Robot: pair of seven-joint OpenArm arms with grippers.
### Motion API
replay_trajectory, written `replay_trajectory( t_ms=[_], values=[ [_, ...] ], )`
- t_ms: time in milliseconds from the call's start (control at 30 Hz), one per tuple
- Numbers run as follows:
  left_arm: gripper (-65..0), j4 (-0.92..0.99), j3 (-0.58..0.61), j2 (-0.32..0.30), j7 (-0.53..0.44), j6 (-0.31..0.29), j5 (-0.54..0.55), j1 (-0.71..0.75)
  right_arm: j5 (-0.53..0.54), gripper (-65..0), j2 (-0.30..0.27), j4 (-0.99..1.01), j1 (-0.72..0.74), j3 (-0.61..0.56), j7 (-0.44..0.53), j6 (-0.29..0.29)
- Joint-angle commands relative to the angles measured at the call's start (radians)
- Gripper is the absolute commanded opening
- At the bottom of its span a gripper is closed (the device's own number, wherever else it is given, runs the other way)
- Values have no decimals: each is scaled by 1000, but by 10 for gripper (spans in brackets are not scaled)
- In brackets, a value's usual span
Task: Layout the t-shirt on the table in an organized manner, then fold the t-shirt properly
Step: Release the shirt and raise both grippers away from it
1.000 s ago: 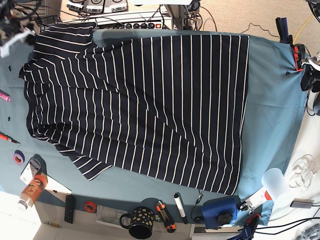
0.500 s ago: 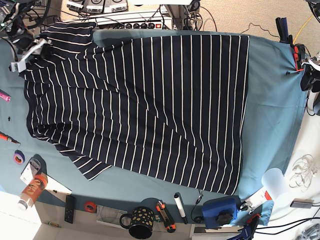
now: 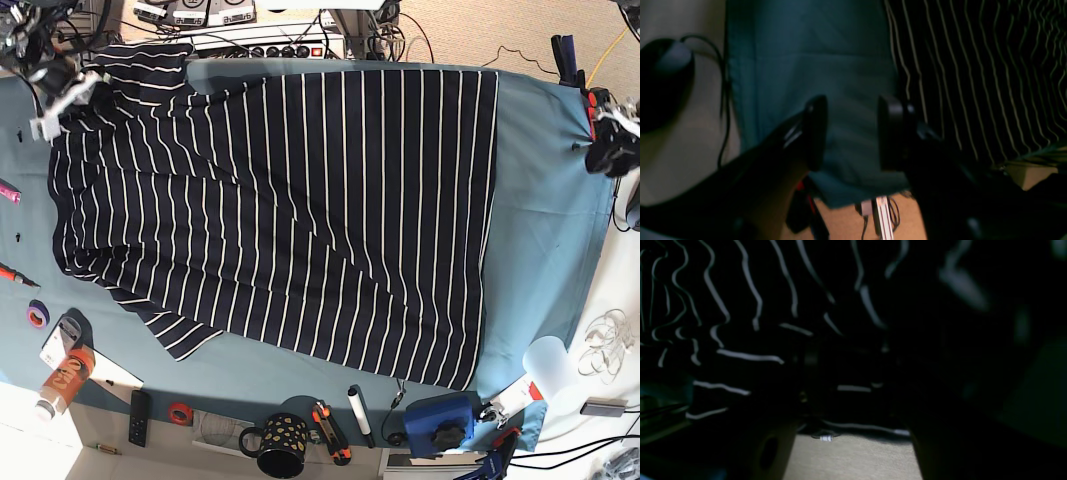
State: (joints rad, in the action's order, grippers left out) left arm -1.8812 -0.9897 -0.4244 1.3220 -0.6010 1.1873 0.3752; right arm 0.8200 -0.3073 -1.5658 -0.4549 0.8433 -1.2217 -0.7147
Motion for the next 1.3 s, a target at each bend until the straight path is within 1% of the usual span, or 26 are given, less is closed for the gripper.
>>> replay_trajectory(
  t_ms=[0, 100, 133, 200, 267, 400, 467, 600, 700, 867, 1000, 1100, 1267],
  values=[
    [-412, -15, -8, -22, -14, -3, 26, 7, -94, -406, -27, 10, -22, 41, -75, 17],
    [-412, -15, -8, -22, -11, -13, 26, 16, -75, -406, -60, 10, -22, 113, -65, 17],
    [-412, -15, -7, -22, -9, -28, 26, 16, -78, -406, -71, 10, -22, 119, -65, 17],
    [-411, -15, -7, -22, -2, -40, 26, 16, -80, -406, -84, 27, -21, 119, -60, 17],
    [-411, -15, -7, -22, -2, -40, 26, 20, -80, -406, -95, 69, -19, 118, -28, 17],
    [-411, -15, -8, -22, -3, -40, 26, 34, -63, -406, -138, 223, 16, 118, -16, 17],
    [-411, -15, -8, -22, -8, -40, 26, 40, -12, -406, -153, 288, 39, 118, -38, 17],
    [-411, -15, -8, -22, -14, -40, 26, 40, 134, -406, -155, 323, 62, 118, -172, 17],
    [-411, -15, -8, -22, -14, -40, 48, 40, 266, -406, -155, 322, 61, 118, -175, 17],
    [-412, -15, -7, -22, -14, -40, 48, 40, 386, -406, -153, 322, 61, 118, -175, 17],
    [-412, -15, -7, -21, -14, -39, 48, 40, 509, -406, -153, 322, 43, 118, -175, 17],
    [-412, -15, -7, -22, -14, -39, 48, 40, 558, -406, -158, 318, 2, 118, -175, 17],
    [-412, -15, -7, -22, -22, -39, 47, 40, 591, -406, -156, 252, -56, 118, -175, 17]
  ],
)
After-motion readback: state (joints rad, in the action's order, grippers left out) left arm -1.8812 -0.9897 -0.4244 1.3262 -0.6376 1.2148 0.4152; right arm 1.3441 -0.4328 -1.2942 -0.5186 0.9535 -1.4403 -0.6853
